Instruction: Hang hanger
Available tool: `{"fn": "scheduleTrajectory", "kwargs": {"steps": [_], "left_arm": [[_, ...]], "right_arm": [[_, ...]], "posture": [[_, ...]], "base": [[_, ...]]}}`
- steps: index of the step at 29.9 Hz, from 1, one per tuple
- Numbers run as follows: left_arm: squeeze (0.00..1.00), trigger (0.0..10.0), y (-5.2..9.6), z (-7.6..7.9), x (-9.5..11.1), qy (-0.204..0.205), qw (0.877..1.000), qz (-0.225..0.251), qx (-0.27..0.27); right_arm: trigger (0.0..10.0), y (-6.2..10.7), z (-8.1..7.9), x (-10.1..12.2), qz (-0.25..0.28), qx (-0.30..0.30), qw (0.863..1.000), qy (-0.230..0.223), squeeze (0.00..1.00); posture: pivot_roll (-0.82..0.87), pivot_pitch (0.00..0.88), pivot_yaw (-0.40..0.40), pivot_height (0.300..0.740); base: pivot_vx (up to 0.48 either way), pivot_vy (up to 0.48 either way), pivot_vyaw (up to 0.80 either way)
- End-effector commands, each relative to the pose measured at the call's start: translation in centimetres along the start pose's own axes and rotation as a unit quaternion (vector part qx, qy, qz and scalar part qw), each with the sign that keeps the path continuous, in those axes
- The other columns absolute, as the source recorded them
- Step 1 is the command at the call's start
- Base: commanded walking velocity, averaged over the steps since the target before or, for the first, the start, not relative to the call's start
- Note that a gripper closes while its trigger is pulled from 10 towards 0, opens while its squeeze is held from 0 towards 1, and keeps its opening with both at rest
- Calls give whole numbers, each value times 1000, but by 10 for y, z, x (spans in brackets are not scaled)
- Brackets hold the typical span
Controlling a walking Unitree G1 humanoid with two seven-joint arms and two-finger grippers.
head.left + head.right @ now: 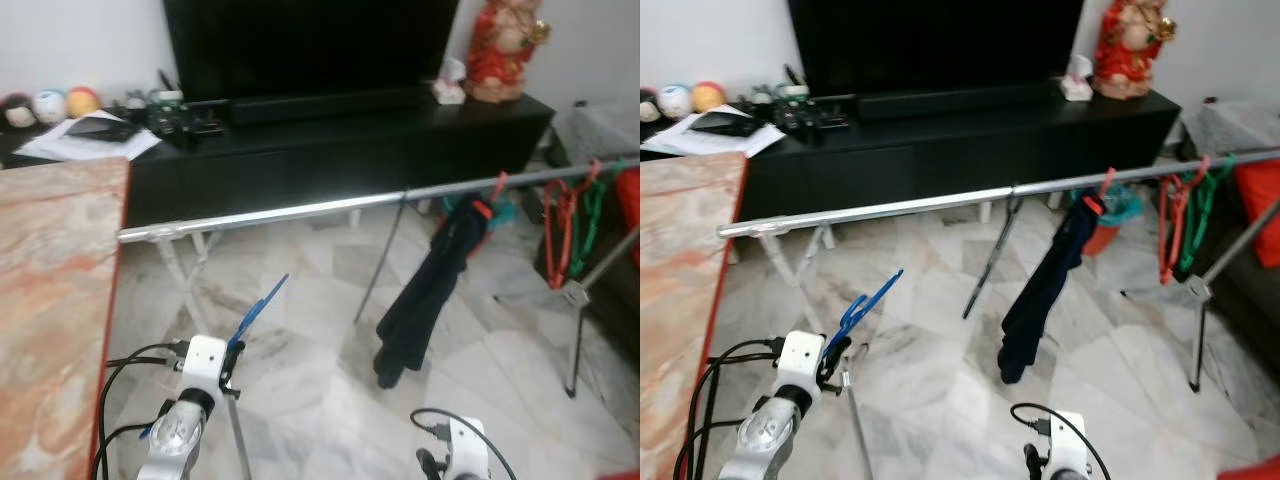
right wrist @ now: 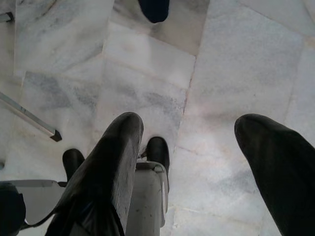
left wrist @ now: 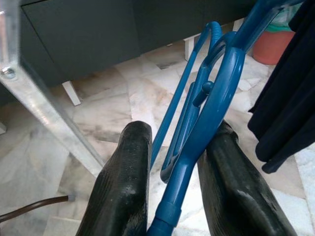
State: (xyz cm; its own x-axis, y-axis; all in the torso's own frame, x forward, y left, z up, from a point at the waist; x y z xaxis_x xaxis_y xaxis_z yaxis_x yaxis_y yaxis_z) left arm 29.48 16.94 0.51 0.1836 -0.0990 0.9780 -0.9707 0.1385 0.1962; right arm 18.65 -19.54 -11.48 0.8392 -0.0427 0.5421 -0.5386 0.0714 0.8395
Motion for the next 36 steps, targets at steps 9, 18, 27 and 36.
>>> {"fn": "scheduleTrajectory", "kwargs": {"steps": [9,18,27,36], "left_arm": [[0,10000,-1,-4,3,-1,1000,2,3],[0,10000,-1,-2,5,1,1000,6,-3],[0,10000,5,3,8,1,999,23,-25],[0,10000,27,9,-2,-12,998,23,-50]], "right_arm": [[10000,-1,0,5,4,-1,1000,0,0],[10000,-1,-1,4,2,2,1000,9,0],[10000,-1,-1,4,1,0,1000,10,0],[10000,-1,-1,5,2,3,1000,19,0]], "posture": [[52,0,-38,740],[53,0,-36,740],[56,0,-34,740],[59,0,-35,740]], "base": [[348,0,0],[360,0,-410],[0,0,0],[0,0,0]]}}
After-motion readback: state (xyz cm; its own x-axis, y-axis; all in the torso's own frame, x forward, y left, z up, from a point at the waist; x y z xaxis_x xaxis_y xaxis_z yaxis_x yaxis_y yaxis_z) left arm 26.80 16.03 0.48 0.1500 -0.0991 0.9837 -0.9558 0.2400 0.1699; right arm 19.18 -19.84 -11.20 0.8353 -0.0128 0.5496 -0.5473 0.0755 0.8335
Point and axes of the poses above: a point about 5 cm out from each wrist's last joint towards the gripper, its own y axis pointing back from the gripper into the wrist, its own x axis along the axis of the wrist's last joint, z = x × y, the point moved 3 cm from there along -y, pointing out of the wrist towards the gripper, and after that the axes turned 5 degrees about y, right-handed, at the moved point
